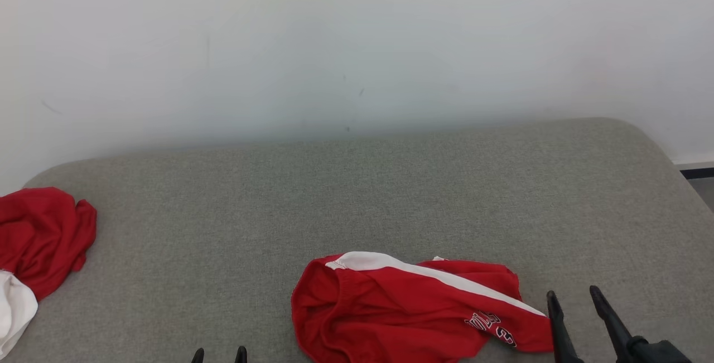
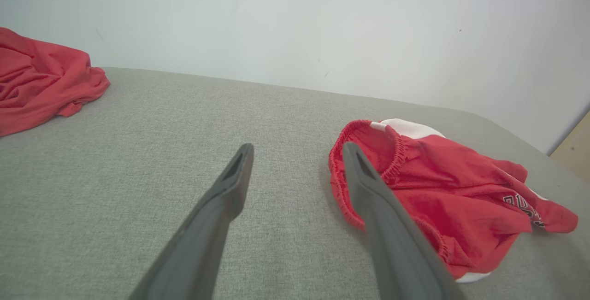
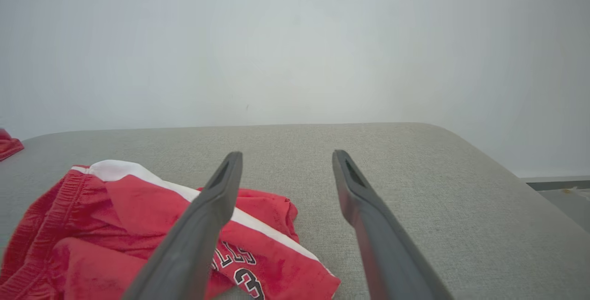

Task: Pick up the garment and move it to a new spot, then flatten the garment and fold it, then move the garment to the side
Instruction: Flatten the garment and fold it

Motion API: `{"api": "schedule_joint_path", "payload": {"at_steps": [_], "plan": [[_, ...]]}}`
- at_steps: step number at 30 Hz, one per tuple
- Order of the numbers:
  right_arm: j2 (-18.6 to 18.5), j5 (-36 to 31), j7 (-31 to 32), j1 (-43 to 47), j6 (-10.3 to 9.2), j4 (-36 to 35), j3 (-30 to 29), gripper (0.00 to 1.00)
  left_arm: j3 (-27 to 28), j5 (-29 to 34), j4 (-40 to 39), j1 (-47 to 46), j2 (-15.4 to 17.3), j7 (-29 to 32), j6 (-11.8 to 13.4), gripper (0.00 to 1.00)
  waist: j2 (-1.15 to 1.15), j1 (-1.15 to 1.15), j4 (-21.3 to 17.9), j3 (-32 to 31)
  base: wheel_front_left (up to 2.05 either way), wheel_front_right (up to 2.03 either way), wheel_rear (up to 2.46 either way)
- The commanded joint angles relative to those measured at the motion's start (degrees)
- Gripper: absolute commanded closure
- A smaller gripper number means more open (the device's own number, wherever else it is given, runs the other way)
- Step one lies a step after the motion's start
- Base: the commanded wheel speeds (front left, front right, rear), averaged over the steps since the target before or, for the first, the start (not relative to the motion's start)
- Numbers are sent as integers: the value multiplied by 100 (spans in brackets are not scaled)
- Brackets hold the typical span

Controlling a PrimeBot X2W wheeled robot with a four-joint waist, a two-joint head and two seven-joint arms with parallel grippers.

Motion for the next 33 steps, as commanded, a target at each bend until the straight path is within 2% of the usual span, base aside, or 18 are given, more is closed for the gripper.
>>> {"api": "schedule_joint_path", "payload": {"at_steps": [1,8,13,21,33], "plan": [[39,-80,-38,94,6,-36,40,0,8,-47,22,43,-13,-19,7,0,0,0,12,-13,0,0,0],[118,-120,-70,148,6,-18,154,0,-239,-201,181,-125,5,-19,6,0,0,0,23,-13,0,0,0],[127,-124,-83,60,6,-1,218,0,-949,-554,695,-656,248,-8,8,0,0,0,-53,38,0,0,0],[186,-53,-100,18,6,24,324,0,-1974,-1316,1597,-1886,520,453,8,0,0,0,-407,224,0,0,0],[249,-8,-104,-97,6,109,461,0,-2398,-2078,2617,-2767,533,697,8,0,0,0,-885,485,0,0,0]]}}
